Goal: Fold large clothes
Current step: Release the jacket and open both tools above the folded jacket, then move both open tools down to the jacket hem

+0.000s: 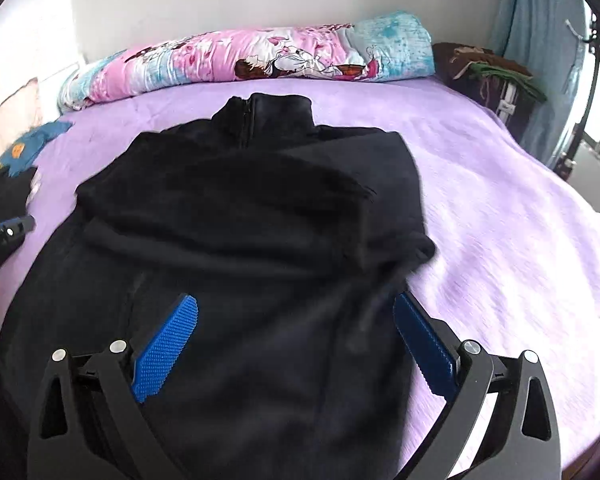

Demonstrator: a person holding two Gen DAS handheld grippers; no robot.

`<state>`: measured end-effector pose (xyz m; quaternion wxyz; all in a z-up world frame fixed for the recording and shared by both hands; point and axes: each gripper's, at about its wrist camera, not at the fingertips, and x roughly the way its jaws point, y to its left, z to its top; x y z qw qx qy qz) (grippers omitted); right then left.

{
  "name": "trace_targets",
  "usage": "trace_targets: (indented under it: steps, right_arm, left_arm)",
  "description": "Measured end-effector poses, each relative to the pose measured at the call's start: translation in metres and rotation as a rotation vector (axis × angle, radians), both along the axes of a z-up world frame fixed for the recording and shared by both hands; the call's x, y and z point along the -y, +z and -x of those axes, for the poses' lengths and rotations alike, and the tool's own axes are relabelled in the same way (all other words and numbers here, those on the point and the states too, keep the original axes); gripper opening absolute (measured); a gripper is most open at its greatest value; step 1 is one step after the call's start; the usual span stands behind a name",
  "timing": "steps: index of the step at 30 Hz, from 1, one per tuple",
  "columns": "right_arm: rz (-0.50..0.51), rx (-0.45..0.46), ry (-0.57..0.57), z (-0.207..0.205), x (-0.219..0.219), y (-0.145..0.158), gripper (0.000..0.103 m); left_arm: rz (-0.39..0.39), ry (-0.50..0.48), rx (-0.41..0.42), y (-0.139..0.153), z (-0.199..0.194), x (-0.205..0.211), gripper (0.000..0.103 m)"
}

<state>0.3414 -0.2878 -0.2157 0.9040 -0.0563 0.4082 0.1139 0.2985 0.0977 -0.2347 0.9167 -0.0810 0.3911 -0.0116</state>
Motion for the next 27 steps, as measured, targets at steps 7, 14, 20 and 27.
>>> trace_targets:
  steps: [7, 14, 20, 27]
  right_arm:
    - [-0.059, 0.015, -0.084, 0.074, 0.045, 0.015, 0.097]
    - [-0.103, -0.07, -0.091, 0.128, 0.071, -0.017, 0.097]
    - [-0.094, -0.093, -0.104, 0.157, 0.085, -0.03, 0.097]
    - [-0.053, -0.152, -0.09, 0.173, 0.087, -0.048, 0.097]
  left_arm:
    - [-0.046, -0.068, -0.053, -0.012, 0.074, 0.011, 0.097]
    - [0.041, -0.036, -0.128, -0.032, 0.128, -0.011, 0.097]
    - [0.047, -0.026, -0.152, -0.042, 0.148, -0.025, 0.097]
    - [0.12, 0.007, -0.163, -0.047, 0.16, -0.043, 0.097]
